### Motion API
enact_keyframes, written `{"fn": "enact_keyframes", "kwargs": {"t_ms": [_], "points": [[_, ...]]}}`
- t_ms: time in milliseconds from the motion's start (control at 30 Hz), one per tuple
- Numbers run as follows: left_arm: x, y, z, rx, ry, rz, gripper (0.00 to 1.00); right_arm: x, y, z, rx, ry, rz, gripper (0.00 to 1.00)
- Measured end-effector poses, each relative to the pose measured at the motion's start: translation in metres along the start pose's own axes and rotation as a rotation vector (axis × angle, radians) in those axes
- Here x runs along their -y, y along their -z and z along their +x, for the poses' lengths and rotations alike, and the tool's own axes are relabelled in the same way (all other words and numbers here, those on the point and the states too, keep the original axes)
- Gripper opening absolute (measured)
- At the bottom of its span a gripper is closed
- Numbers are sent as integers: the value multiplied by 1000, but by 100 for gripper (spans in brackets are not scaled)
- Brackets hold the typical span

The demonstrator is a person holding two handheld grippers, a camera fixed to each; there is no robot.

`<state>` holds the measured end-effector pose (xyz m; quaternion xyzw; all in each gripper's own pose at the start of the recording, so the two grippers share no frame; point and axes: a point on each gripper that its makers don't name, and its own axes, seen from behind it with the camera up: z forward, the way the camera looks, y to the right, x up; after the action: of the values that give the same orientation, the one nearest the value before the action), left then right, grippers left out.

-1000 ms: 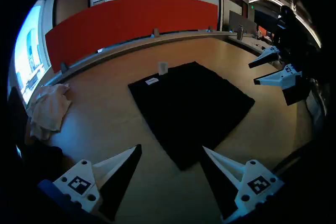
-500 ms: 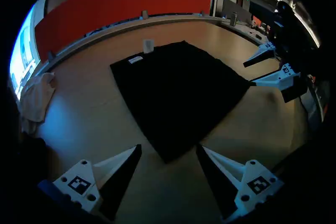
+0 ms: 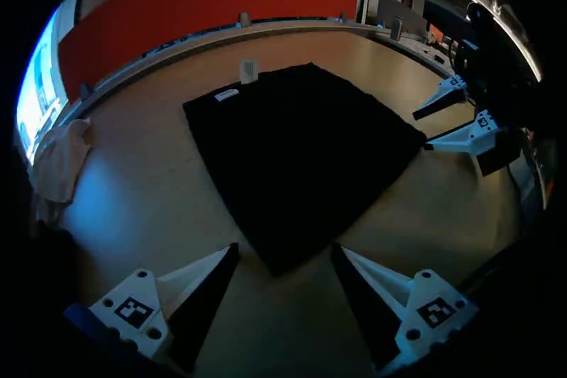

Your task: Fold towel

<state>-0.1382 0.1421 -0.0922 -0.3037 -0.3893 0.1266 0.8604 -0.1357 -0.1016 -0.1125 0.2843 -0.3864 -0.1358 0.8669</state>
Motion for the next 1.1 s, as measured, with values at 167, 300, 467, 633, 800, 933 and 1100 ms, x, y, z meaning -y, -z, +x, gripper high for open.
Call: {"fn": "enact_keyframes", "kwargs": {"t_ms": [167,300,467,633,800,933,1100], "points": [[0,0,0,7,-9,11,93,2,-2,-5,12,-6,11,85],[1,0,0,11,-2,19,84,4,-4,-5,10,-6,19,78],[1,0,0,15,9,29,75,7,-4,-5,7,-3,27,70],[-1,0,0,17,12,32,66,8,-5,-5,5,-4,30,63],[-1,0,0,18,20,38,53,5,-5,-4,4,-19,24,47],[-2,0,0,21,25,44,39,2,-4,-5,8,-29,18,29],[1,0,0,24,40,63,23,5,-3,-5,11,-29,25,19]]}}
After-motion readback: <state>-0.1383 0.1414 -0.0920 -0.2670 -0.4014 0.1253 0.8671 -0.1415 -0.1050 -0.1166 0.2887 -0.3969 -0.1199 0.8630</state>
